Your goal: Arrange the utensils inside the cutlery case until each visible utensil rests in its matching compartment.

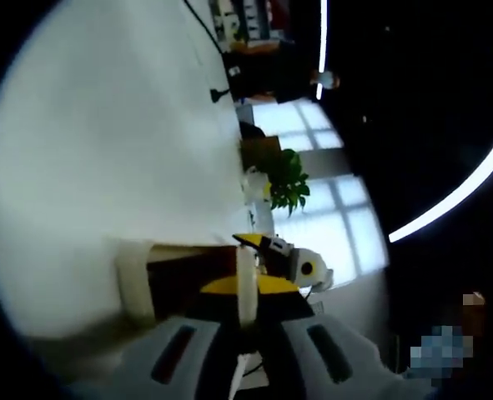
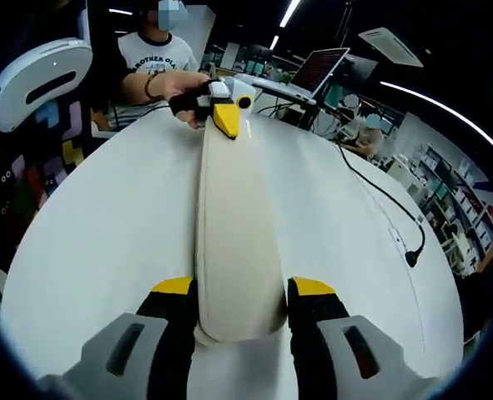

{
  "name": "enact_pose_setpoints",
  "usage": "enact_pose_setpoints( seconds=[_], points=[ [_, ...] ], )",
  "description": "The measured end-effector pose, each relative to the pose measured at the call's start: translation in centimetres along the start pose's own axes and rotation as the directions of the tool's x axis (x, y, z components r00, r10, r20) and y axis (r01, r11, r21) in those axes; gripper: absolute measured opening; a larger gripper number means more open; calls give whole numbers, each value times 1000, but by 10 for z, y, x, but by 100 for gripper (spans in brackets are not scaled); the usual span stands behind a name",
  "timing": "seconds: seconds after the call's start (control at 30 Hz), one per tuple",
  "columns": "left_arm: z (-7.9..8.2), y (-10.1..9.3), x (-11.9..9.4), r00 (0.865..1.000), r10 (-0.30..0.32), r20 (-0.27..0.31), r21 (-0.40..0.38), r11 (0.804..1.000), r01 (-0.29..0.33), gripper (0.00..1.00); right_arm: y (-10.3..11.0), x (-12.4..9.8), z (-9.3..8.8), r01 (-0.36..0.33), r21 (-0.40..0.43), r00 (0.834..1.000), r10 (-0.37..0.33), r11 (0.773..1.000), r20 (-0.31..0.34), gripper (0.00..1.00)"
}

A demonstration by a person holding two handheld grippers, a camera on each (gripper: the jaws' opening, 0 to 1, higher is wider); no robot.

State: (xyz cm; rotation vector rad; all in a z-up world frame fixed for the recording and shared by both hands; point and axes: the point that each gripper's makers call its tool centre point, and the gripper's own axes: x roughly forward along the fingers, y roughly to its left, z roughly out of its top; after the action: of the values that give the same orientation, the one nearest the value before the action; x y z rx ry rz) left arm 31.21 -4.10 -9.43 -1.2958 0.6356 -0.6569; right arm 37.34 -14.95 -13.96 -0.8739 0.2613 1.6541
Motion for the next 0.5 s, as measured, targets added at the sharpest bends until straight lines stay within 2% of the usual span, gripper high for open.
enact_pose_setpoints(
  seconds=[0.07,0.17,0.27,0.33,0.4,0.47,0.5],
  points=[
    [-1,0,0,1000,6,0,13,1000,-6,3,-1,-1,0,0,3,1000,0,1000,5,44],
    [1,3,0,998,61,15,131,989,-62,7,0,-1,0,-11,21,1000,11,1000,7,43],
    [7,1,-2,994,110,16,263,958,-110,11,0,-1,0,-21,31,1000,21,999,10,43],
    [11,1,-3,987,157,32,371,915,-158,14,0,-1,0,-21,32,1000,21,999,12,43],
    [14,2,-5,980,190,55,447,873,-194,19,-1,-1,0,-20,34,1000,19,999,14,43],
    [16,3,-7,971,227,76,535,812,-232,23,-1,-1,-1,-19,35,1000,19,999,13,43],
    [19,4,-8,964,247,99,589,766,-257,25,-1,-1,-1,-20,35,1000,19,999,11,43]
  ],
)
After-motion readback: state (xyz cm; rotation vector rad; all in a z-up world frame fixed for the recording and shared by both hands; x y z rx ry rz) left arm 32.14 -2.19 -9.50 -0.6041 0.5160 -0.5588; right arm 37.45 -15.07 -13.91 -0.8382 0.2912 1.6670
